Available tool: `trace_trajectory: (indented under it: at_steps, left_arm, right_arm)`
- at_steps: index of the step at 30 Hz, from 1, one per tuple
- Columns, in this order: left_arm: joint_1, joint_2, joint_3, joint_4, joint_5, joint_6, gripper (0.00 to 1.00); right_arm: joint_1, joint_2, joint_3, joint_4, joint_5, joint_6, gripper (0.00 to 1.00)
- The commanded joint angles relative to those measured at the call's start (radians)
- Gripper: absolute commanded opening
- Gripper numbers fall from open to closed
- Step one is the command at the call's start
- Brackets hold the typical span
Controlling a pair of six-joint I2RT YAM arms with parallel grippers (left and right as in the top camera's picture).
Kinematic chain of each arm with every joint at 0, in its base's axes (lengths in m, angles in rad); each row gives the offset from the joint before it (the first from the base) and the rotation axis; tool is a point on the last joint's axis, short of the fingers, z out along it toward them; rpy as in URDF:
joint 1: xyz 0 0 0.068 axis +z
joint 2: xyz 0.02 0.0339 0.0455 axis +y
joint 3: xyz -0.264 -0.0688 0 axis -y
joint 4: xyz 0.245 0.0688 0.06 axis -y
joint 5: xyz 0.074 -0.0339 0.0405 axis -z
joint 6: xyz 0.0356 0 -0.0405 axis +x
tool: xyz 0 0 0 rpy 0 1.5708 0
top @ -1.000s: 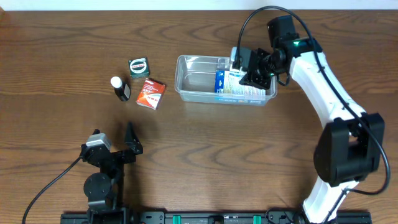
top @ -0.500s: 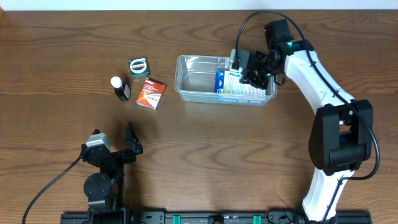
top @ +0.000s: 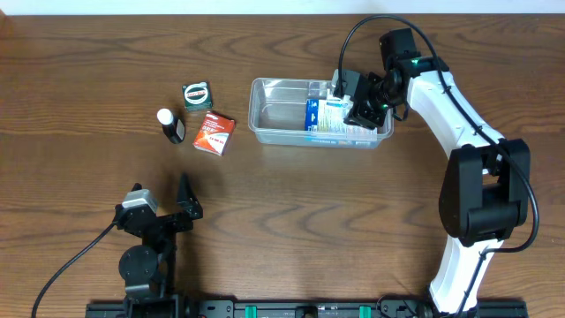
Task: Pack container
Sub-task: 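Lower the white-green box upright and open right gripper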
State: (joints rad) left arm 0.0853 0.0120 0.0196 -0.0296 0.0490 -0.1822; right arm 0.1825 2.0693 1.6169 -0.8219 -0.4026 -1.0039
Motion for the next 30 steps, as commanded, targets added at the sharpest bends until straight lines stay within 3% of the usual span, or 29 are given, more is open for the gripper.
trace_trajectory:
  at_steps: [1,9,13,17,21,30]
  left_arm:
    - [0.007,-0.002,-0.016,-0.038,-0.011,0.013,0.98]
    - [0.007,-0.002,-0.016,-0.038,-0.011,0.013,0.98]
    - [0.007,-0.002,-0.016,-0.038,-0.011,0.013,0.98]
    - [0.007,-0.002,-0.016,-0.038,-0.011,0.013,0.98]
    - [0.007,-0.002,-0.016,-0.038,-0.011,0.013,0.98]
    - [0.007,-0.002,-0.016,-0.038,-0.011,0.013,0.98]
  right_arm:
    - [-0.003,0.010,0.010,-0.001,-0.001,0.005,0.59]
    - [0.009,0.010,0.010,-0.009,-0.002,0.024,0.62]
    - [0.015,0.010,0.010,-0.018,-0.002,0.024,0.73]
    - [0.022,0.010,0.010,-0.035,-0.002,0.023,0.90]
    - [0.024,0.010,0.010,-0.034,-0.001,0.019,0.96]
    - [0.035,0.010,0.010,-0.041,0.010,0.004,0.99]
